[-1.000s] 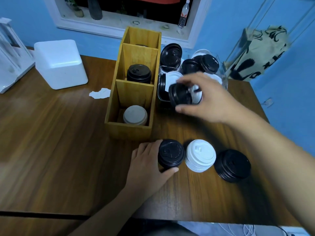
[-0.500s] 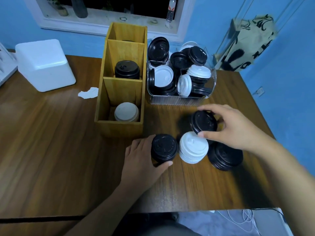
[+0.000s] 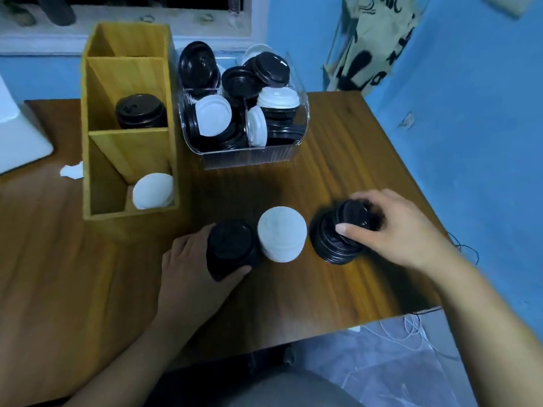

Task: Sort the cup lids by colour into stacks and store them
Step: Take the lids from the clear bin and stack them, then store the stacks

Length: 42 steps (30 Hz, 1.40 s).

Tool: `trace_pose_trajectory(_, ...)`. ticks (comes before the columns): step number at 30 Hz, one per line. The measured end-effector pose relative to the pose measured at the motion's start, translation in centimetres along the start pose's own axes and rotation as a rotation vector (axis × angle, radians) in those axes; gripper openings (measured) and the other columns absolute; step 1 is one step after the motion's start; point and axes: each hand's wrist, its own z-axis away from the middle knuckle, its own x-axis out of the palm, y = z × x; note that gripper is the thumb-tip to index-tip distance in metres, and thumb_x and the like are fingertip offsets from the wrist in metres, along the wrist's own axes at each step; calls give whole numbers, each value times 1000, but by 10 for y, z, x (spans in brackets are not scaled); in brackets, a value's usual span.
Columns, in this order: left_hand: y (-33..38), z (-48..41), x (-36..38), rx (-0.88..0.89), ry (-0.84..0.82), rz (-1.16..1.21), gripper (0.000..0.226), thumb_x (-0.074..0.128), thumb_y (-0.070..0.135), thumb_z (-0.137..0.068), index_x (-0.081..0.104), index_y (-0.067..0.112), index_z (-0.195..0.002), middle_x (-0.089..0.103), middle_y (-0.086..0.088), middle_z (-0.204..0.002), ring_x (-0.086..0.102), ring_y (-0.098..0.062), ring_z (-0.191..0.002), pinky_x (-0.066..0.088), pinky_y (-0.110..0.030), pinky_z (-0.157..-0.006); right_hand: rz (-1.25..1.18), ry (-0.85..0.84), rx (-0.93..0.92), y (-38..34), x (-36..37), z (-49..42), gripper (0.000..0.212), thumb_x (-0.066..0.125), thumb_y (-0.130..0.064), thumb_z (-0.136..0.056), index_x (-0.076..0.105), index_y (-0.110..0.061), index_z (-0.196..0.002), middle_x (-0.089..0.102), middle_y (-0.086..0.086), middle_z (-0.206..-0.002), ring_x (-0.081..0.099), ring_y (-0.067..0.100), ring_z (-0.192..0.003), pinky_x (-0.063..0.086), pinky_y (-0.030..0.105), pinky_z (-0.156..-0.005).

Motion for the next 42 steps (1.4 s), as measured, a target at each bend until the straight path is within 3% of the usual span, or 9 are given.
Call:
trace_pose_trajectory(4, 4, -3, 0, -34, 13, -33, 91, 73, 75, -68, 45, 31, -143, 58, 8, -135, 48, -16, -125, 39, -41, -106, 202, 28, 144, -15, 11, -6, 86, 26, -100, -68, 51, -26, -104, 53, 1, -96, 59, 31, -91, 48, 38, -75)
trace_pose_trajectory(8, 6, -7, -2, -28, -18, -9, 85, 75, 76, -64, 51, 38, -136, 64, 16, -122, 58, -13, -116, 52, -46, -97, 296, -75, 143, 0, -1, -12, 100, 6, -102, -70, 50, -31, -124, 64, 4, -109, 64, 30, -100, 57, 45, -80)
trace_pose_trajectory(11, 8, -5, -3, -18, -7, 19, 81, 78, 71, -64, 53, 39, -134, 64, 17, -119, 59, -14, -114, 52, -48, -95, 127, -237, -82, 24, -26, -13, 79, 35, -90, -80, 40, -44, -144, 51, -9, -138, 47, 17, -132, 46, 42, -105)
trace_pose_trajectory(14, 13, -1, -4, -16, 29, 24, 79, 83, 63, -66, 52, 39, -135, 59, 19, -118, 52, -15, -117, 47, -46, -98, 38, -467, -321, 35, -33, -16, 83, 76, -48, -84, 28, -51, -152, 21, -23, -161, 16, 2, -150, 21, 32, -121)
trace_pose_trajectory(19, 14, 3, -2, -25, 48, -1, 82, 81, 65, -66, 51, 36, -138, 56, 16, -117, 47, -14, -117, 43, -42, -96, 88, -526, -472, 29, -21, -29, 82, 76, -24, -88, 32, -50, -151, 28, -24, -158, 20, -3, -145, 24, 22, -119)
trace_pose_trajectory(26, 13, 3, 0, -37, 49, 4, 86, 76, 70, -65, 50, 35, -140, 58, 14, -122, 45, -13, -120, 42, -41, -97, 41, -323, -426, 26, -24, -25, 73, 73, -60, -77, 43, -49, -143, 46, -24, -130, 46, -4, -120, 46, 20, -99)
trace_pose_trajectory(32, 17, 5, -1, -48, 74, 27, 86, 84, 66, -60, 52, 34, -134, 51, 19, -116, 45, -10, -119, 43, -43, -100, -57, -136, -383, -26, -7, -6, 77, 61, -80, -69, 48, -46, -138, 45, -24, -117, 47, -5, -103, 38, 11, -79)
trace_pose_trajectory(36, 16, 6, -3, -47, 72, 33, 89, 85, 71, -54, 52, 34, -128, 41, 29, -105, 44, -7, -111, 47, -41, -95, 126, -1, -517, -84, 31, -9, 78, 49, -88, -73, 50, -40, -134, 50, -14, -117, 47, 9, -110, 46, 33, -89)
trace_pose_trajectory(42, 19, 3, -8, -51, 70, 39, 80, 81, 72, -54, 58, 32, -119, 47, 21, -100, 46, -6, -99, 48, -36, -83, 364, -107, -586, -135, 72, -19, 74, 48, -83, -81, 45, -40, -141, 47, -4, -126, 42, 21, -117, 37, 44, -96)
